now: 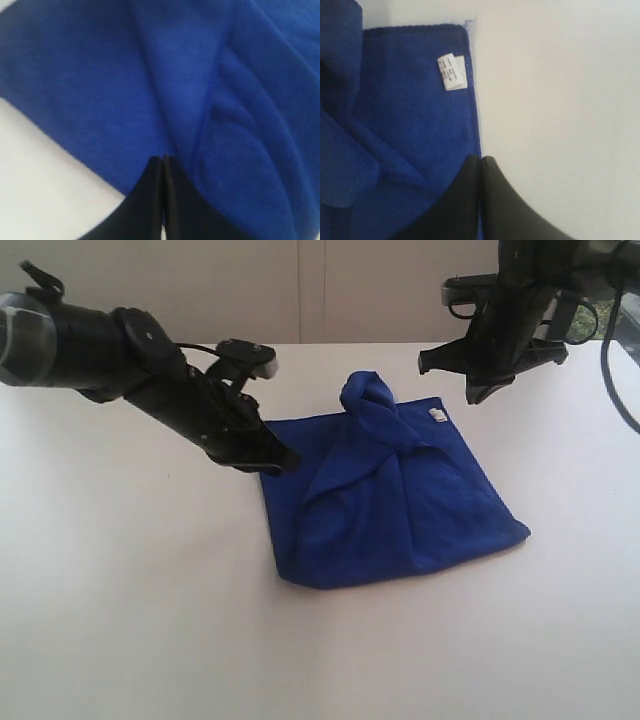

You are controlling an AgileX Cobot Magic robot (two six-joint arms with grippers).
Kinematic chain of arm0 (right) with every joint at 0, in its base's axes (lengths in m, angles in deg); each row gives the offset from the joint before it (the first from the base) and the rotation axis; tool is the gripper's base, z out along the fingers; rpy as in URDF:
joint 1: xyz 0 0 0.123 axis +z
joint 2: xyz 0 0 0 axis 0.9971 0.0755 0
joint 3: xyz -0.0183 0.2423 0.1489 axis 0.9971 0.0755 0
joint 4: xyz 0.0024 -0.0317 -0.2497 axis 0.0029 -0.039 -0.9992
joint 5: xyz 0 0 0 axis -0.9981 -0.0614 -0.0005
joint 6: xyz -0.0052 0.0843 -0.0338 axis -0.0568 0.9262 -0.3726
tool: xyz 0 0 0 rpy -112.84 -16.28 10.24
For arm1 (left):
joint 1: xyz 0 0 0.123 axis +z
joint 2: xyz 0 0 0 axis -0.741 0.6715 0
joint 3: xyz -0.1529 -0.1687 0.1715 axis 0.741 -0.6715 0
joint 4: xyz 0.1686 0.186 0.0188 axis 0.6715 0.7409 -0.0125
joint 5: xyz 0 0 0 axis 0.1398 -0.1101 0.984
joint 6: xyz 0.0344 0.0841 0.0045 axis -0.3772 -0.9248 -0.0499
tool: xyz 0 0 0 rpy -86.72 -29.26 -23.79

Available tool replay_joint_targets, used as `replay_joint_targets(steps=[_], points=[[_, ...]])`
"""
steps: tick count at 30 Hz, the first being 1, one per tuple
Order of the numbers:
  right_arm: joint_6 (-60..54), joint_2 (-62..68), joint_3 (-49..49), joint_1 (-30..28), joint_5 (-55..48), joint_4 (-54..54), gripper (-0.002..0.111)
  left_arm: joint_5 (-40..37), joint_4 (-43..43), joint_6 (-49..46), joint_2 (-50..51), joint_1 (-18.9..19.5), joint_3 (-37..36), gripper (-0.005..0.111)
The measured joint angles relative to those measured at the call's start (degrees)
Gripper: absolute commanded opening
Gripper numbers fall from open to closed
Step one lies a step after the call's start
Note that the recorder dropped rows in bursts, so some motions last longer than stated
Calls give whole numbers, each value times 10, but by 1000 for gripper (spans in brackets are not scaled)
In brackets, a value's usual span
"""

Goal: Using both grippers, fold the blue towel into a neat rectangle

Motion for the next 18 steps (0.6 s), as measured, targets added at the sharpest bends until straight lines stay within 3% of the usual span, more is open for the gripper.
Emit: replay_joint_targets(steps=[4,18], points=[[-1,0,0,0,-13,-3,0,-2,0,0,15,-18,0,0],[-2,0,0,0,-12,-5,0,-30,3,0,34,-24,0,0]])
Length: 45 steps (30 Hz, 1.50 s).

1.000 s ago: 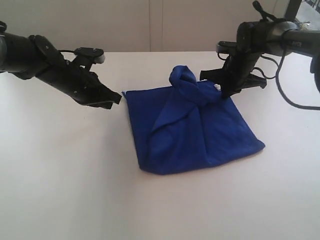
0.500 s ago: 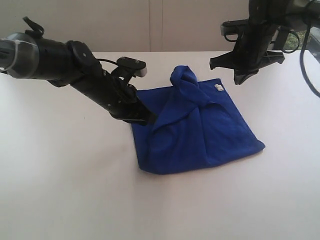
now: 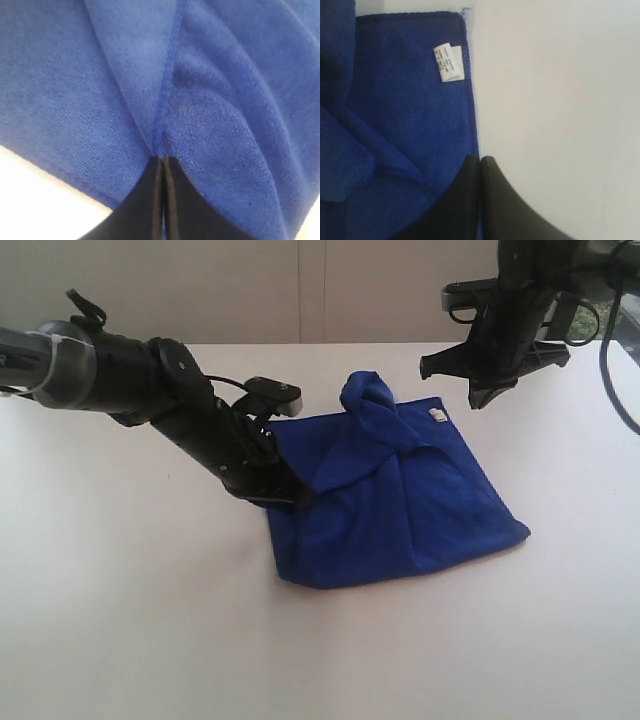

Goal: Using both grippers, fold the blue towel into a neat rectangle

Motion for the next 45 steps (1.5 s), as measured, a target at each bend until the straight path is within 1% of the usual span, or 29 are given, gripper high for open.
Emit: replay_joint_targets(steps=[8,14,20,29,39,42,43,45], points=[[-1,0,0,0,1,0,0,-8,12,0,23,-1,0,0],[-1,0,0,0,1,-1,0,-11,55,0,23,-3,2,0],[-1,0,0,0,1,-1,0,-24,123,0,20,-3,6,0],[-1,0,0,0,2,-1,0,-59,260,13,7,-3,7,0],[-1,0,0,0,2,-1,0,-88,307,13,3,-3,7,0],[-8,0,0,0,0,-1,0,-106,349,15,1,-3,7,0],[-13,0,0,0,-5,-1,0,-116,377,15,1,-3,7,0],[-17,0,0,0,-11,-1,0,-121,399,15,1,-3,7,0]])
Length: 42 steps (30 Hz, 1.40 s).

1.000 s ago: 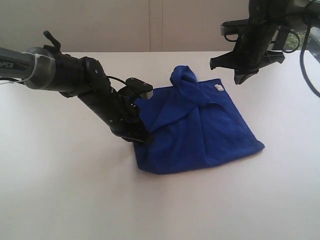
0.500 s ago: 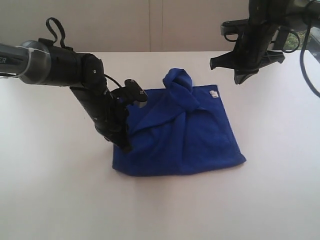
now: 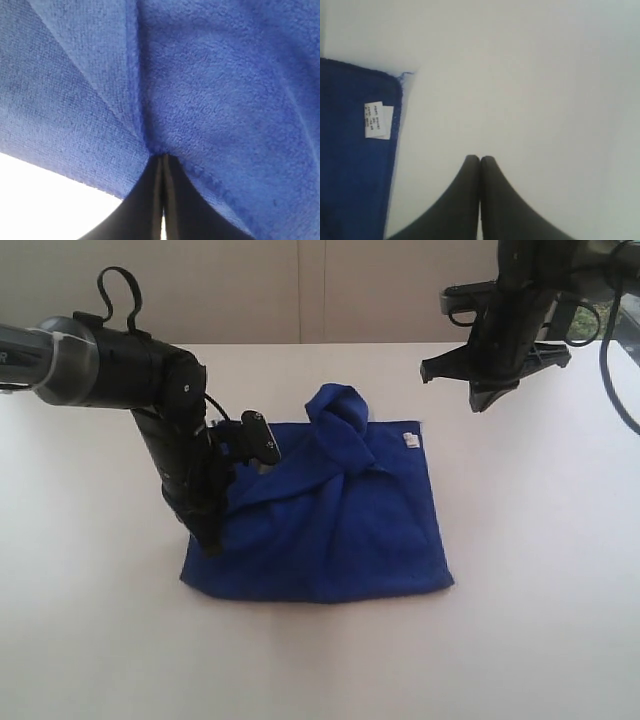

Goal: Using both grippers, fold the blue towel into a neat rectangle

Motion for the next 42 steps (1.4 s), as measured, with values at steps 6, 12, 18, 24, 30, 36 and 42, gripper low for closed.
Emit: replay_joint_targets(steps=[6,12,18,24,30,36,42], points=[[-11,0,0,0,-5,17,0,-8,21,3,-8,0,-3,0],[-25,0,0,0,-7,64,0,-10,15,11,-57,0,-8,0],[-118,0,0,0,-7,189,0,12,-31,12,-61,0,-8,0],[-201,1,0,13,2,271,0,78,-103,13,-61,0,-8,0],[-219,23,0,29,-1,284,1,176,-194,69,-61,0,-8,0],[-245,37,0,38,-13,302,16,177,-205,118,-61,16,-8,0],[-254,40,0,57,-11,314,27,135,-205,129,-61,49,-8,0]])
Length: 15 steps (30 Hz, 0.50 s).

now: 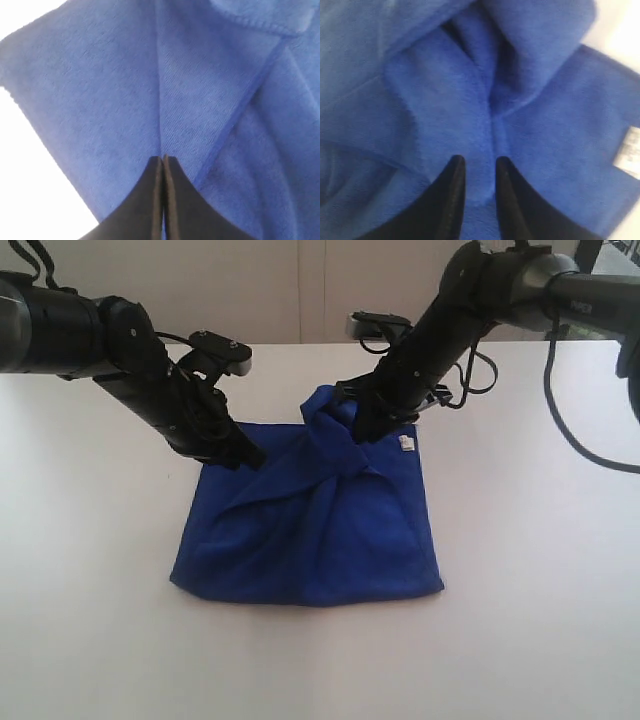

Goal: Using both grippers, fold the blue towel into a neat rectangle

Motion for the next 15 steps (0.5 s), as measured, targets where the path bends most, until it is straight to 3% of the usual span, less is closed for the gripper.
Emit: replay_joint_targets(steps=[10,15], points=[[-6,27,0,18,0,4,26,-23,0,2,0,11,0,0],[-8,32,0,19,8,4,1,-27,0,2,0,11,0,0]])
